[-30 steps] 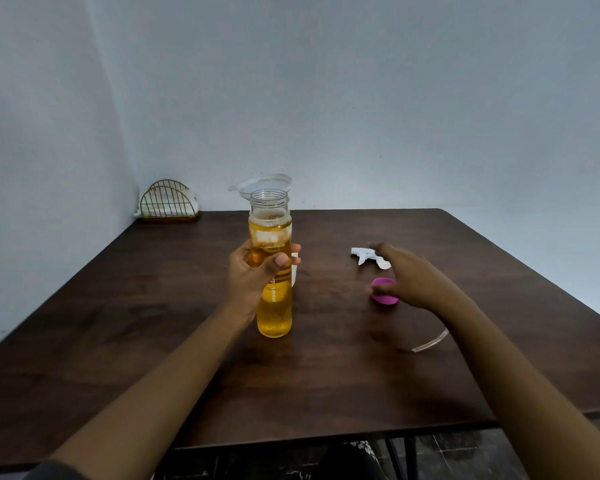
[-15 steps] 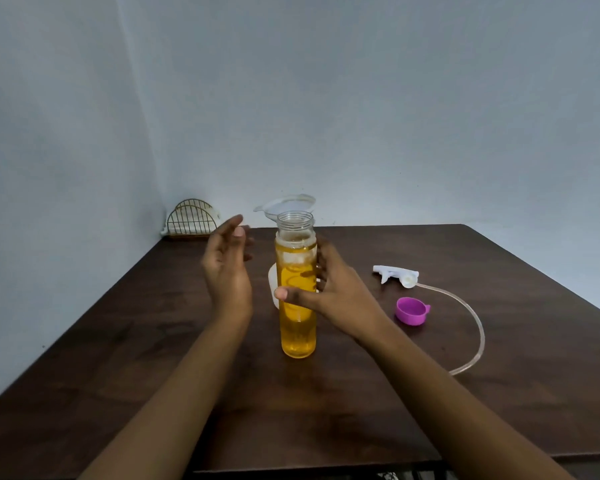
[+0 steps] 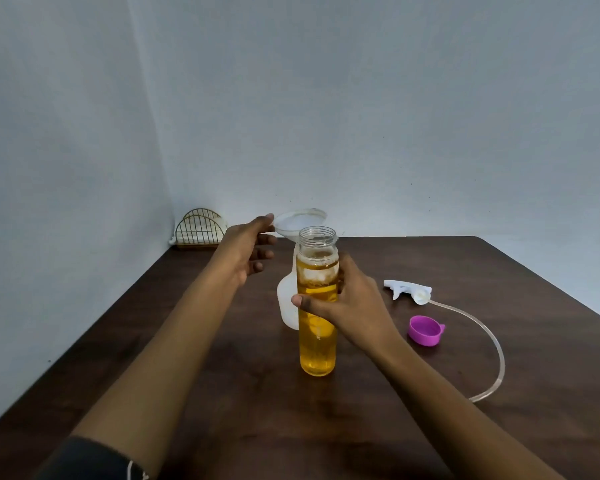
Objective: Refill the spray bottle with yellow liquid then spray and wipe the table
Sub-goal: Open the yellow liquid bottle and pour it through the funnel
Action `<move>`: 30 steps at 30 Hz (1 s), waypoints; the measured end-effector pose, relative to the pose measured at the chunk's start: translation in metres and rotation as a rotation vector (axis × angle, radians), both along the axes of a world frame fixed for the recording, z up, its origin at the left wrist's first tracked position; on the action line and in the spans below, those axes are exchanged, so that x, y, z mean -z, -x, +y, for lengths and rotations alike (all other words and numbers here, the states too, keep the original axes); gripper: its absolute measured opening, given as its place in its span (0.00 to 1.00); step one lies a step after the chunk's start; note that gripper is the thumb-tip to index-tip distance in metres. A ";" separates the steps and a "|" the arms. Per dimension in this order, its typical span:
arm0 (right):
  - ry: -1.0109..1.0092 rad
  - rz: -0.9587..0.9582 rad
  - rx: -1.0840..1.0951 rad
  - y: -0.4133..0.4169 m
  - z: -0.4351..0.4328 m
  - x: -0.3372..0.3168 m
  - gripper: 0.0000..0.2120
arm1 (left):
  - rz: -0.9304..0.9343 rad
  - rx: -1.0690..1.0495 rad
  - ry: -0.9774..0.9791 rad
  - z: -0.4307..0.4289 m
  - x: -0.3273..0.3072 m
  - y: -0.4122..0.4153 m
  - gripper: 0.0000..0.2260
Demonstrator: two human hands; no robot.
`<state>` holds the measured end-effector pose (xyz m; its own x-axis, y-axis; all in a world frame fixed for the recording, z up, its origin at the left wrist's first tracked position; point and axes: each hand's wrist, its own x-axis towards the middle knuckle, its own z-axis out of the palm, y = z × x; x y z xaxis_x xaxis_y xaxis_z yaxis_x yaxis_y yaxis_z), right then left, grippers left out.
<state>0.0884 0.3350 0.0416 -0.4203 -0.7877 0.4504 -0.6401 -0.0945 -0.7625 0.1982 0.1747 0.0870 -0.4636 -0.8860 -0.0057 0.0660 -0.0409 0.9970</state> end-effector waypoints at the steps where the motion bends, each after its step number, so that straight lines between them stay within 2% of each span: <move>1: -0.003 0.009 0.009 0.003 0.001 -0.001 0.24 | 0.003 0.003 -0.004 0.000 -0.002 0.002 0.09; 5: -0.015 0.029 0.027 0.013 0.004 -0.007 0.26 | 0.006 0.005 -0.015 -0.001 -0.009 0.007 0.05; 9: 0.007 0.007 0.050 0.023 0.005 -0.016 0.28 | -0.007 0.017 -0.008 -0.003 -0.014 0.008 0.04; 18: 0.051 0.005 0.107 0.048 0.007 -0.039 0.25 | -0.002 0.037 0.009 -0.012 -0.015 0.010 0.02; 30: 0.013 0.074 0.148 0.077 -0.007 -0.051 0.25 | -0.026 0.079 0.078 -0.020 -0.021 0.009 0.05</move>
